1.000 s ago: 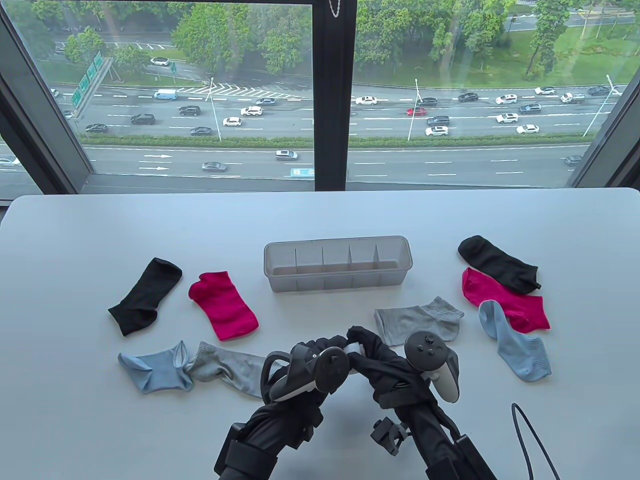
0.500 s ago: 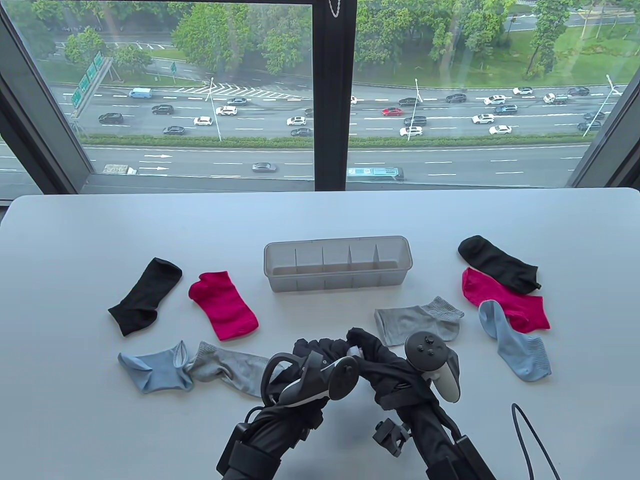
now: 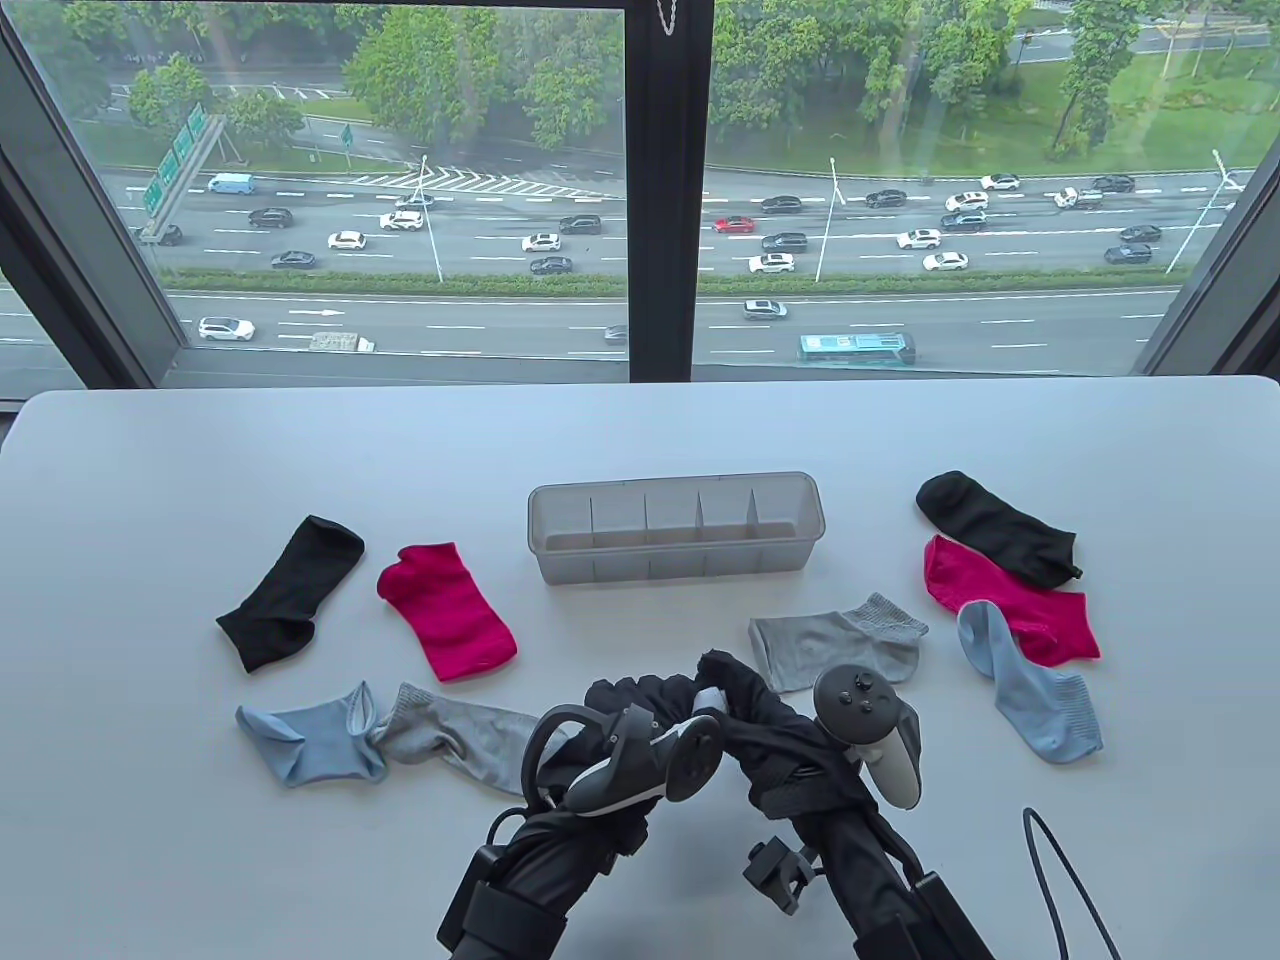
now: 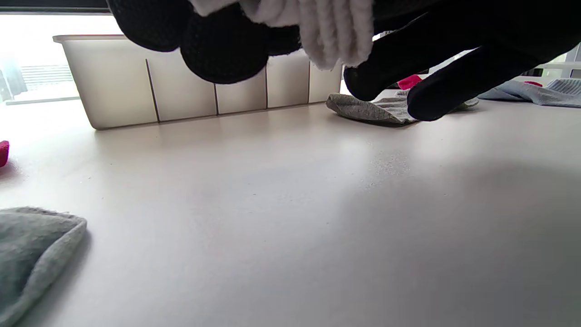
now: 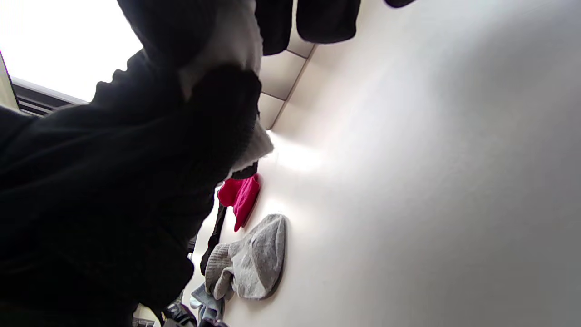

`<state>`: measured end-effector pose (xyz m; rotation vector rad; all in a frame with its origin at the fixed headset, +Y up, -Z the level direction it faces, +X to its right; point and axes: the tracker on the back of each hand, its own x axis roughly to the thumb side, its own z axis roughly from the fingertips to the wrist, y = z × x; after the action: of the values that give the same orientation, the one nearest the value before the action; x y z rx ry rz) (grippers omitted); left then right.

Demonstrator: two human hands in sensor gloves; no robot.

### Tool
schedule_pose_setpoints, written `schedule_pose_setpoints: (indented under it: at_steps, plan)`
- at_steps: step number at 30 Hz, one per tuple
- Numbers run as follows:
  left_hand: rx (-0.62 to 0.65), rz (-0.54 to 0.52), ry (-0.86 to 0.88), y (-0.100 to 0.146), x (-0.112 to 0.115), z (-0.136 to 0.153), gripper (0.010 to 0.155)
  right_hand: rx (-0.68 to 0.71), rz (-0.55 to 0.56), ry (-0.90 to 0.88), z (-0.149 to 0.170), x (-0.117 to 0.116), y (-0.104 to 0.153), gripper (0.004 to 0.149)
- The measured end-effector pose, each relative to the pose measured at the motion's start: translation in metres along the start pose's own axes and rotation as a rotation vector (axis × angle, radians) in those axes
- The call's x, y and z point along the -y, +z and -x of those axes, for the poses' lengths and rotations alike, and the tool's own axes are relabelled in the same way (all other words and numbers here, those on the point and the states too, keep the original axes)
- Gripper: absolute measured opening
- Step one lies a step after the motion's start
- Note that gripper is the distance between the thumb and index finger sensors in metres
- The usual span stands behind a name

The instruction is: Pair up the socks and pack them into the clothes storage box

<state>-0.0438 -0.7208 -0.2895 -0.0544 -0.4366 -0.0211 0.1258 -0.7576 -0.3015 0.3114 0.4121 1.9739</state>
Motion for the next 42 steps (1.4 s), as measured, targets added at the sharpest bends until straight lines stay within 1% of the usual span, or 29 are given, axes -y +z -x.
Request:
schedule_pose_setpoints:
  at_steps: [2,3,6,7,9,10,12,13,14,15,16,18,20,21,23,24,26,27,28,30,31,32,33,34,35,37,40,41,42]
  plan:
    - [0.001,-0.019,0.009,0.002,0.0,0.002,0.059,-0.026,0.068,0.016,0.0,0.002,0.0,0.053]
    - [0.004,-0.033,0.017,0.002,0.0,0.003,0.06,-0.026,0.059,0.023,0.0,0.001,-0.001,0.052]
    - [-0.028,0.011,-0.04,0.002,0.002,0.003,0.074,-0.066,0.096,0.044,0.0,-0.002,-0.002,0.052]
    - [-0.044,0.001,-0.064,0.003,0.001,0.003,0.075,-0.081,0.109,0.069,0.001,-0.001,-0.002,0.052]
    - [-0.032,-0.033,-0.043,0.004,0.0,0.001,0.069,-0.092,0.109,0.009,0.003,0.0,-0.003,0.052]
    - [-0.026,-0.06,-0.043,0.004,0.0,-0.001,0.067,-0.085,0.103,-0.042,0.001,0.0,-0.004,0.052]
    - [-0.037,-0.067,-0.059,0.004,-0.001,0.0,0.063,-0.035,0.063,-0.027,-0.003,0.0,-0.003,0.056]
    - [-0.032,-0.06,-0.022,0.004,-0.002,0.003,0.062,0.006,0.011,0.011,-0.004,0.0,-0.003,0.065]
    - [-0.019,-0.046,0.018,0.004,-0.003,0.006,0.062,0.021,-0.022,0.024,-0.005,0.0,-0.003,0.068]
    - [-0.015,-0.047,0.047,0.004,-0.003,0.008,0.062,0.013,-0.015,0.039,-0.005,0.001,-0.003,0.066]
    - [-0.016,-0.059,0.042,0.006,-0.003,0.009,0.063,0.002,0.034,0.034,-0.006,0.003,-0.003,0.06]
    - [-0.003,-0.068,0.068,0.005,-0.004,0.009,0.067,-0.01,0.056,0.04,-0.005,0.004,-0.003,0.057]
    - [0.041,0.015,0.113,0.004,-0.005,0.009,0.079,-0.045,0.121,0.052,-0.002,0.007,-0.001,0.056]
    - [0.05,0.026,0.144,0.004,-0.004,0.008,0.078,-0.055,0.163,0.039,0.001,0.01,0.001,0.055]
    - [0.053,-0.004,0.161,0.004,-0.005,0.008,0.072,-0.067,0.203,-0.052,0.003,0.015,0.004,0.055]
    - [0.052,-0.046,0.189,0.004,-0.008,0.008,0.068,-0.067,0.24,-0.053,0.002,0.017,0.006,0.055]
    - [0.038,-0.085,0.26,0.003,-0.013,0.009,0.066,-0.043,0.283,-0.069,0.0,0.018,0.009,0.06]
    - [0.019,-0.104,0.278,0.004,-0.015,0.012,0.067,-0.027,0.274,-0.115,0.0,0.019,0.009,0.064]
    - [0.006,-0.142,0.341,0.005,-0.016,0.018,0.068,-0.005,0.237,-0.217,0.0,0.019,0.009,0.065]
    - [0.04,-0.191,0.511,0.006,-0.016,0.025,0.07,0.011,0.188,-0.339,-0.001,0.016,0.008,0.067]
    - [0.059,-0.199,0.592,0.006,-0.017,0.026,0.072,0.02,0.131,-0.348,-0.003,0.012,0.005,0.065]
    - [0.074,-0.191,0.625,0.005,-0.019,0.025,0.071,0.015,0.096,-0.318,-0.004,0.01,0.003,0.063]
    - [0.098,-0.173,0.647,0.005,-0.021,0.022,0.07,0.016,0.048,-0.248,-0.004,0.006,0.002,0.063]
    - [0.076,-0.155,0.614,0.006,-0.021,0.022,0.07,0.031,0.063,-0.24,-0.004,0.007,0.002,0.061]
    - [0.112,-0.126,0.591,0.004,-0.021,0.022,0.069,0.005,0.104,-0.278,-0.004,0.006,0.003,0.059]
    - [0.12,-0.082,0.68,0.003,-0.021,0.025,0.062,0.014,0.098,-0.299,-0.001,0.007,0.004,0.058]
    - [0.046,-0.14,0.735,0.004,-0.021,0.031,0.051,0.013,0.135,-0.21,-0.004,0.009,0.004,0.058]
    - [0.024,-0.16,0.75,0.005,-0.022,0.033,0.049,0.02,0.137,-0.178,-0.006,0.01,0.004,0.059]
    - [0.023,-0.159,0.754,0.005,-0.022,0.034,0.048,0.016,0.17,-0.155,-0.009,0.01,0.004,0.059]
